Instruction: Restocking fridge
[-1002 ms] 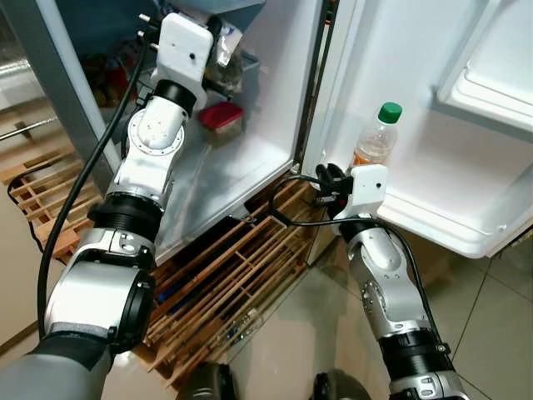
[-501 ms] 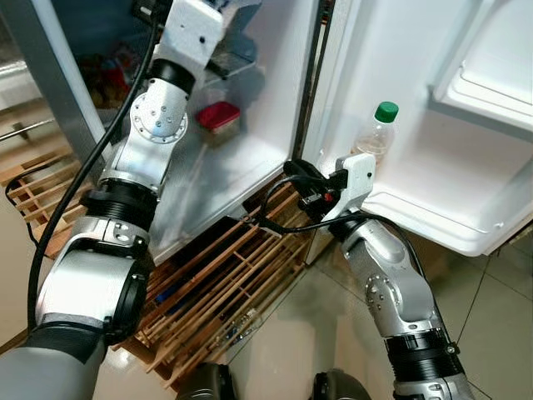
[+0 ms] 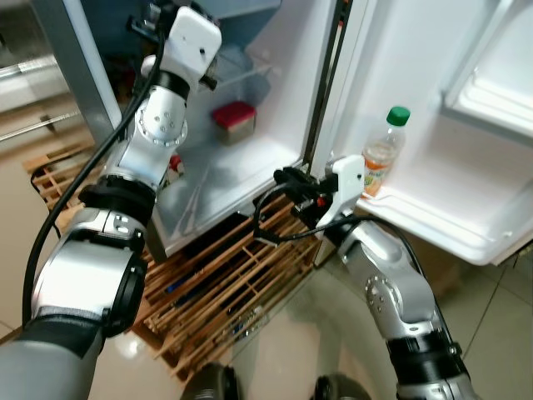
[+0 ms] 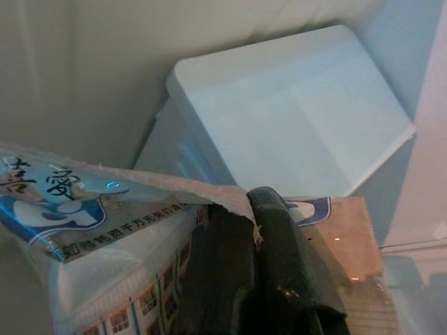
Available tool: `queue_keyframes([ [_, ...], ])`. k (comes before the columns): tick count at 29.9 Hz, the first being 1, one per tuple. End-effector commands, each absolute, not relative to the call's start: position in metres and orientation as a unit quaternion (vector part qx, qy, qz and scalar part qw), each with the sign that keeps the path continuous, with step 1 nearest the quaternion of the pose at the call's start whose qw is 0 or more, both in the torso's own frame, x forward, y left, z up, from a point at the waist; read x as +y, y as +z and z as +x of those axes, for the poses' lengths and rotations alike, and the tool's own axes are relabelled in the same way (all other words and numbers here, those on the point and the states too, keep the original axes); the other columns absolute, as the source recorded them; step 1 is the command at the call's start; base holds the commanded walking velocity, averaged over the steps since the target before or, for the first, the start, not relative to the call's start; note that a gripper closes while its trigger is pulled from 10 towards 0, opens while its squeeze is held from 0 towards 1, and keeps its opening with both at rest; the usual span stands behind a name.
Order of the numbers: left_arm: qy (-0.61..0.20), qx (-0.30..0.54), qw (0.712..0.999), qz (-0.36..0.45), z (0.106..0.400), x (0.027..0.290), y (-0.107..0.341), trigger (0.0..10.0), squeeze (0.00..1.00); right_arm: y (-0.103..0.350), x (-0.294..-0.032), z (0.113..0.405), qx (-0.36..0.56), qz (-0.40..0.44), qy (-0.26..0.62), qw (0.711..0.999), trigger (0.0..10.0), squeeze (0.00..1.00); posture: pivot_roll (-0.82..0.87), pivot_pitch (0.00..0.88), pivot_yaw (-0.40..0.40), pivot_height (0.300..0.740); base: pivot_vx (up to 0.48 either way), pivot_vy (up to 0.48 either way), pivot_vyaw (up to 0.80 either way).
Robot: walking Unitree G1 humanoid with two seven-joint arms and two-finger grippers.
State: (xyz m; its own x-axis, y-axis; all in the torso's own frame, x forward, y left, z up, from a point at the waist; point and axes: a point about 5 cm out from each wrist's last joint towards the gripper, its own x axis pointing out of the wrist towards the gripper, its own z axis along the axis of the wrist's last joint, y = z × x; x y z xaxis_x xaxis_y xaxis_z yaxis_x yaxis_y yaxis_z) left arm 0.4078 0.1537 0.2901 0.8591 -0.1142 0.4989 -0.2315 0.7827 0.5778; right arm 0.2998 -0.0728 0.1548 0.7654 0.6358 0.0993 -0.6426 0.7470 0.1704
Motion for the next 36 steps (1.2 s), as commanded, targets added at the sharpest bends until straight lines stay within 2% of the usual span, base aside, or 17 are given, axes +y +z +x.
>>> queue_keyframes([
  [1, 0.047, -0.28, 0.899, 0.332, 0.409, 0.154, 0.304, 0.0, 0.0, 0.156, -0.075, 0.299, -0.016, 0.095, 0.34, 0.936, 10.0, 0.0, -0.08, 0.0, 0.003, 0.714, 0.0, 0.0, 0.0],
  [9, 0.082, -0.231, 0.911, 0.331, 0.417, 0.16, 0.297, 0.0, 0.0, 0.152, -0.074, 0.298, -0.009, 0.094, 0.342, 0.935, 10.0, 0.0, -0.09, 0.0, 0.006, 0.714, 0.0, 0.0, 0.0],
  [16, 0.16, -0.175, 0.925, 0.296, 0.419, 0.186, 0.29, 0.0, 0.0, 0.147, -0.077, 0.294, -0.001, 0.094, 0.331, 0.939, 10.0, 0.0, -0.12, 0.0, 0.02, 0.714, 0.0, 0.0, 0.0],
  [20, 0.208, -0.164, 0.922, 0.284, 0.416, 0.203, 0.286, 0.0, 0.0, 0.143, -0.078, 0.291, 0.006, 0.094, 0.329, 0.939, 10.0, 0.0, -0.11, 0.0, 0.012, 0.714, 0.0, 0.0, 0.0],
  [29, 0.271, -0.183, 0.91, 0.256, 0.41, 0.222, 0.296, 0.0, 0.0, 0.142, -0.079, 0.294, 0.008, 0.093, 0.326, 0.941, 10.0, 0.0, -0.1, 0.0, 0.008, 0.714, 0.0, 0.0, 0.0],
  [36, 0.295, -0.146, 0.916, 0.228, 0.41, 0.234, 0.293, 0.0, 0.0, 0.14, -0.077, 0.292, 0.013, 0.09, 0.332, 0.939, 10.0, 0.0, -0.1, 0.0, 0.001, 0.714, 0.0, 0.0, 0.0],
])
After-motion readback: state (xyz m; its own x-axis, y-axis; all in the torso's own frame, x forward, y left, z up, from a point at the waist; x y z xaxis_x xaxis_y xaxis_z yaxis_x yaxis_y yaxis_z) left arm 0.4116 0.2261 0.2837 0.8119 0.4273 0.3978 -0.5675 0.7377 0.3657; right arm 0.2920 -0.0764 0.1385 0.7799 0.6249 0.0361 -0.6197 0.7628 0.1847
